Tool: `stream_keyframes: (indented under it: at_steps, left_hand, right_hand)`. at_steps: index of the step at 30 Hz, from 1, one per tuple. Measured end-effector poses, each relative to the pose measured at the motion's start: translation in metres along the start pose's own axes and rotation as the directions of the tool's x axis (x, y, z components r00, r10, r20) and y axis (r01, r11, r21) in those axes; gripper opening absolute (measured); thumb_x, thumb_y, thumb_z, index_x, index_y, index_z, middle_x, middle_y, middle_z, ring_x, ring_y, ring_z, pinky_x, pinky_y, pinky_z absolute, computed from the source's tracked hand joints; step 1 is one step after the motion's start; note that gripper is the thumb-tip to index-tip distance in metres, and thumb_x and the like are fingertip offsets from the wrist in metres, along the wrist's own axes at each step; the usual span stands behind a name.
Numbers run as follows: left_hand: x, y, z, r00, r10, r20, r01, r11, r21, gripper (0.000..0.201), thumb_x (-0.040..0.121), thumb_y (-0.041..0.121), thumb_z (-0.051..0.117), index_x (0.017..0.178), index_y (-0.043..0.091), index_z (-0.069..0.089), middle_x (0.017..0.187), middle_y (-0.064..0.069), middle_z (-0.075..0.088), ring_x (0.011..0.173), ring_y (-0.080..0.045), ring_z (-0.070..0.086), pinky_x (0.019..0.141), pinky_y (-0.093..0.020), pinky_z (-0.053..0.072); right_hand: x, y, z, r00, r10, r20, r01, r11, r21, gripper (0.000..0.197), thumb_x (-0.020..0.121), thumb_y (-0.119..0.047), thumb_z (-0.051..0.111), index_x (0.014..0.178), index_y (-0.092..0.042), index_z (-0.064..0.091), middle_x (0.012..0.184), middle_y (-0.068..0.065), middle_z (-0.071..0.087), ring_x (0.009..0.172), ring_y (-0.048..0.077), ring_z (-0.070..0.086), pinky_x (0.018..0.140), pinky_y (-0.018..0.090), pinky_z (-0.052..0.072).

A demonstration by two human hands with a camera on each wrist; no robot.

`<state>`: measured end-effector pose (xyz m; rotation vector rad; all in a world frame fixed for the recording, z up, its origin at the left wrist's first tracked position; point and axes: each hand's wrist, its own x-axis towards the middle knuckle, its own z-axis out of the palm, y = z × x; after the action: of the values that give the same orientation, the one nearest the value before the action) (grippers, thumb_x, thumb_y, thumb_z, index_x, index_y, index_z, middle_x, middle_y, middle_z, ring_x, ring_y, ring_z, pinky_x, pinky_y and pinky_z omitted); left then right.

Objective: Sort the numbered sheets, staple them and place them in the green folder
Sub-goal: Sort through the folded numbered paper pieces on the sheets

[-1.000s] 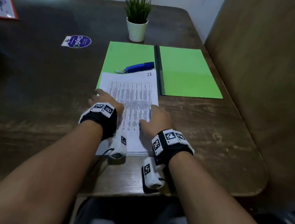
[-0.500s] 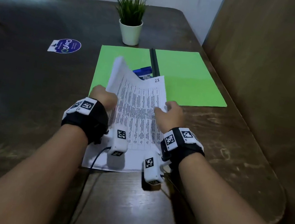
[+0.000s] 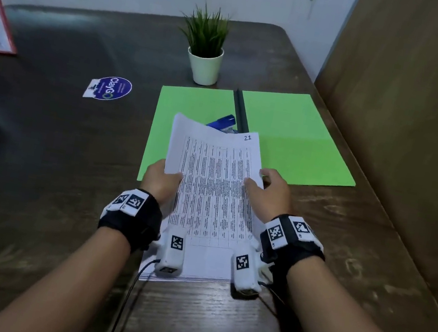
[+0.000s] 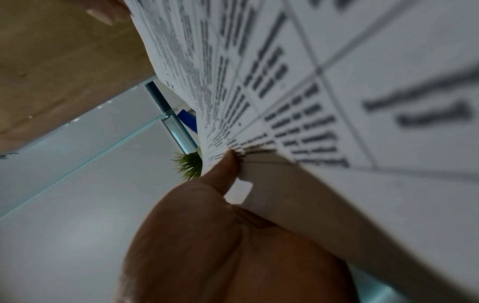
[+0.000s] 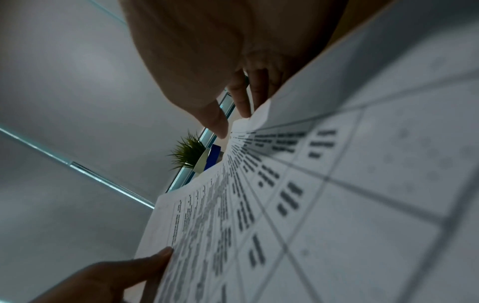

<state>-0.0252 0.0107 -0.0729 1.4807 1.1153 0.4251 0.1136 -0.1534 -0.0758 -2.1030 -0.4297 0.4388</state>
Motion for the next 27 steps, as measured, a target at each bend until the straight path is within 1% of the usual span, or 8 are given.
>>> stream_keyframes:
  at_steps: [3,7,11,15,19,21,24,27]
  left_hand:
    - [0.02,-0.03,0.001,1.0,-0.013,-0.004,0.013,0.989,-0.149,0.028,0.077,0.014,0.062,0.103,0.021,0.07,0.107,-0.009,0.075,0.099,-0.034,0.072,0.091,-0.054,0.057]
    - [0.031,-0.047,-0.001,0.998,-0.031,0.05,0.04,0.981,-0.19,0.025,0.077,0.017,0.062,0.094,0.032,0.07,0.108,-0.007,0.076,0.102,-0.035,0.071,0.094,-0.06,0.054]
    - [-0.037,-0.004,0.001,0.998,-0.031,0.058,0.045,0.965,-0.258,0.03,0.097,-0.011,0.044,0.106,0.013,0.061,0.11,-0.017,0.07,0.1,-0.036,0.069,0.09,-0.053,0.056]
    - [-0.043,-0.005,0.003,0.994,-0.062,0.086,0.083,0.96,-0.268,0.036,0.099,-0.013,0.039,0.122,0.007,0.057,0.11,-0.014,0.07,0.096,-0.032,0.069,0.08,-0.042,0.056]
    - [-0.047,-0.01,0.007,0.987,-0.068,0.148,0.105,0.959,-0.264,0.036,0.101,-0.012,0.037,0.123,0.01,0.054,0.112,-0.012,0.069,0.099,-0.027,0.068,0.074,-0.034,0.054]
    - [-0.047,-0.016,0.008,0.983,-0.067,0.17,0.11,0.96,-0.258,0.037,0.101,-0.011,0.038,0.126,0.011,0.054,0.114,-0.01,0.069,0.104,-0.026,0.067,0.081,-0.038,0.055]
    - [-0.038,-0.033,0.005,0.986,-0.037,0.161,0.078,0.964,-0.254,0.034,0.098,-0.003,0.05,0.129,0.008,0.059,0.125,-0.01,0.07,0.114,-0.029,0.067,0.106,-0.051,0.048]
    - [-0.03,-0.044,0.002,0.99,-0.022,0.138,0.057,0.964,-0.259,0.034,0.094,0.013,0.06,0.128,0.014,0.063,0.123,-0.004,0.073,0.114,-0.025,0.069,0.108,-0.053,0.046]
  right_hand:
    - [-0.009,0.003,-0.003,1.0,-0.023,0.007,0.022,0.999,0.043,0.049,0.093,-0.03,0.067,0.137,-0.011,0.054,0.141,0.007,0.056,0.127,0.023,0.053,0.105,0.035,0.044]
    - [-0.016,0.004,-0.008,0.999,-0.041,0.033,0.04,0.998,0.042,0.05,0.094,-0.029,0.066,0.138,-0.011,0.053,0.144,0.006,0.054,0.131,0.022,0.051,0.107,0.034,0.042]
    - [-0.017,0.007,-0.016,0.997,-0.044,0.058,0.043,0.999,0.014,0.049,0.093,-0.031,0.067,0.137,-0.012,0.054,0.139,0.008,0.056,0.125,0.022,0.053,0.099,0.03,0.042]
    - [-0.013,0.011,-0.024,0.994,-0.067,0.091,0.069,0.997,-0.02,0.051,0.094,-0.031,0.066,0.138,-0.01,0.052,0.135,0.008,0.057,0.119,0.021,0.054,0.092,0.027,0.04]
    - [-0.013,0.018,-0.033,0.991,-0.07,0.112,0.069,0.998,0.015,0.05,0.094,-0.031,0.067,0.138,-0.011,0.052,0.135,0.006,0.057,0.115,0.018,0.053,0.093,0.029,0.041]
    - [-0.013,0.024,-0.04,0.986,-0.086,0.142,0.084,0.996,0.02,0.05,0.094,-0.032,0.067,0.138,-0.012,0.053,0.131,0.004,0.057,0.117,0.019,0.054,0.095,0.03,0.042]
    - [-0.014,0.035,-0.05,0.978,-0.099,0.183,0.089,0.994,0.06,0.044,0.093,-0.031,0.068,0.133,-0.015,0.057,0.118,-0.002,0.059,0.107,0.015,0.057,0.09,0.027,0.043]
    - [-0.017,0.045,-0.056,0.977,-0.096,0.19,0.065,0.984,0.164,0.032,0.092,-0.024,0.069,0.124,-0.02,0.062,0.106,-0.005,0.067,0.096,0.009,0.063,0.082,0.021,0.046]
